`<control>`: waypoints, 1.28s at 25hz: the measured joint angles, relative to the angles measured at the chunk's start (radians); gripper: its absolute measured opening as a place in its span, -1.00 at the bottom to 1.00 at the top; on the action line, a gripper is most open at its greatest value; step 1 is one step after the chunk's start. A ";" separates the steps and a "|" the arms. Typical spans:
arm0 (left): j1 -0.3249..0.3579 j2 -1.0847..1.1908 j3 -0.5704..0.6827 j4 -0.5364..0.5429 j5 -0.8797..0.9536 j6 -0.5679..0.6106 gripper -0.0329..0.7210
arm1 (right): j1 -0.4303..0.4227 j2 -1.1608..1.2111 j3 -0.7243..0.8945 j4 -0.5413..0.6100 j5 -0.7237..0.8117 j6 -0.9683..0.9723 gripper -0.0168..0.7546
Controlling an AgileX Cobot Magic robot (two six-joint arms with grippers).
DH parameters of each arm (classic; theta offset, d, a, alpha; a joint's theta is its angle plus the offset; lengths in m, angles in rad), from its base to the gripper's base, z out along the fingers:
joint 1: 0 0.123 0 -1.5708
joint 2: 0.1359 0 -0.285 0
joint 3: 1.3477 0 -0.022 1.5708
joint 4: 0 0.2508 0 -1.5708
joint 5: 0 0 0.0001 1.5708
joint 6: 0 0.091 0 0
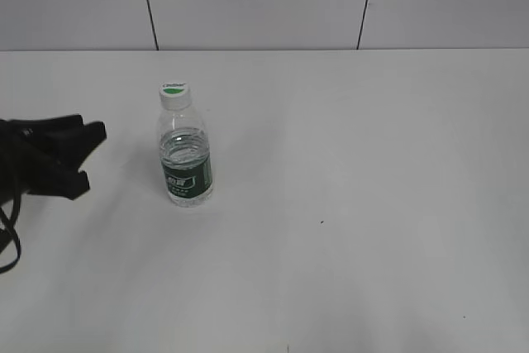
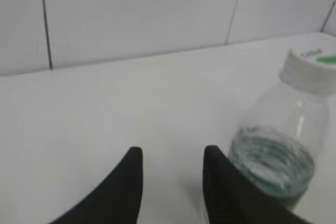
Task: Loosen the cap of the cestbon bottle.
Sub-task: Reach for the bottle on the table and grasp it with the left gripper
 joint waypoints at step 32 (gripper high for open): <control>0.002 0.236 -0.124 0.376 -0.026 0.059 0.66 | 0.000 0.000 0.000 0.000 0.000 0.000 0.24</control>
